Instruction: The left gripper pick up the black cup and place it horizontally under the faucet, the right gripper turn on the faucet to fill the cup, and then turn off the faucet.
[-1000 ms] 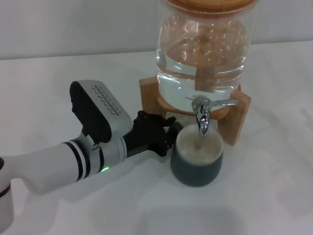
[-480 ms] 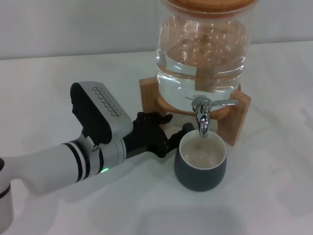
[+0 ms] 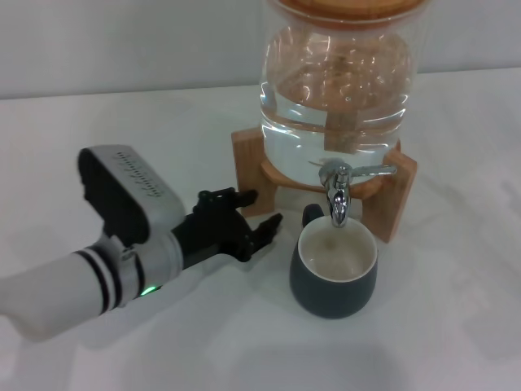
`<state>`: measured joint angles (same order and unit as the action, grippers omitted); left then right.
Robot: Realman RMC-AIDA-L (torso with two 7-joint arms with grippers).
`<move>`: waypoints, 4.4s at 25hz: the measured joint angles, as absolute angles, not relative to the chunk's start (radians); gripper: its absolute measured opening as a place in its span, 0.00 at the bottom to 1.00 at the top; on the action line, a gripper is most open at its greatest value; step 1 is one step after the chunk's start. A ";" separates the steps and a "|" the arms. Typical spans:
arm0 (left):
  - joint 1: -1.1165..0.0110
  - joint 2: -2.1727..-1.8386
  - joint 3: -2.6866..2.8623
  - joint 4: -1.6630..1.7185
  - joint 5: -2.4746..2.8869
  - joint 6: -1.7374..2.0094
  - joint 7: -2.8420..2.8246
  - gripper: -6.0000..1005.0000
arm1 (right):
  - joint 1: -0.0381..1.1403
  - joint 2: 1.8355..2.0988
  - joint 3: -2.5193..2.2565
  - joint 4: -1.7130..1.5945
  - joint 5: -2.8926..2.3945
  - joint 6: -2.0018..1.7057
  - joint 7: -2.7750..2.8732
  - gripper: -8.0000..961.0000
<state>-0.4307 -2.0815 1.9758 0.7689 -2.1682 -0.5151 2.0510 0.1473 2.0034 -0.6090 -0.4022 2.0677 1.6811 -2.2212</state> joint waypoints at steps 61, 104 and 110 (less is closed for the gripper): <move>-0.248 -2.074 0.895 0.500 -2.177 -1.156 2.277 0.52 | 0.128 2.008 -1.231 -1.206 1.666 1.456 -1.618 0.80; -0.262 -2.074 0.880 0.491 -2.178 -1.131 2.313 0.52 | 0.029 2.008 -1.198 -1.240 1.716 1.454 -1.628 0.80; -0.262 -2.074 0.879 0.491 -2.178 -1.136 2.313 0.52 | 0.027 2.009 -1.218 -1.240 1.716 1.446 -1.627 0.80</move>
<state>-0.2623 -2.0739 0.8789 0.4907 -2.1783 -1.1357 2.3132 0.0271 2.0089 -1.2176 -1.2401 1.7164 1.4459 -1.6269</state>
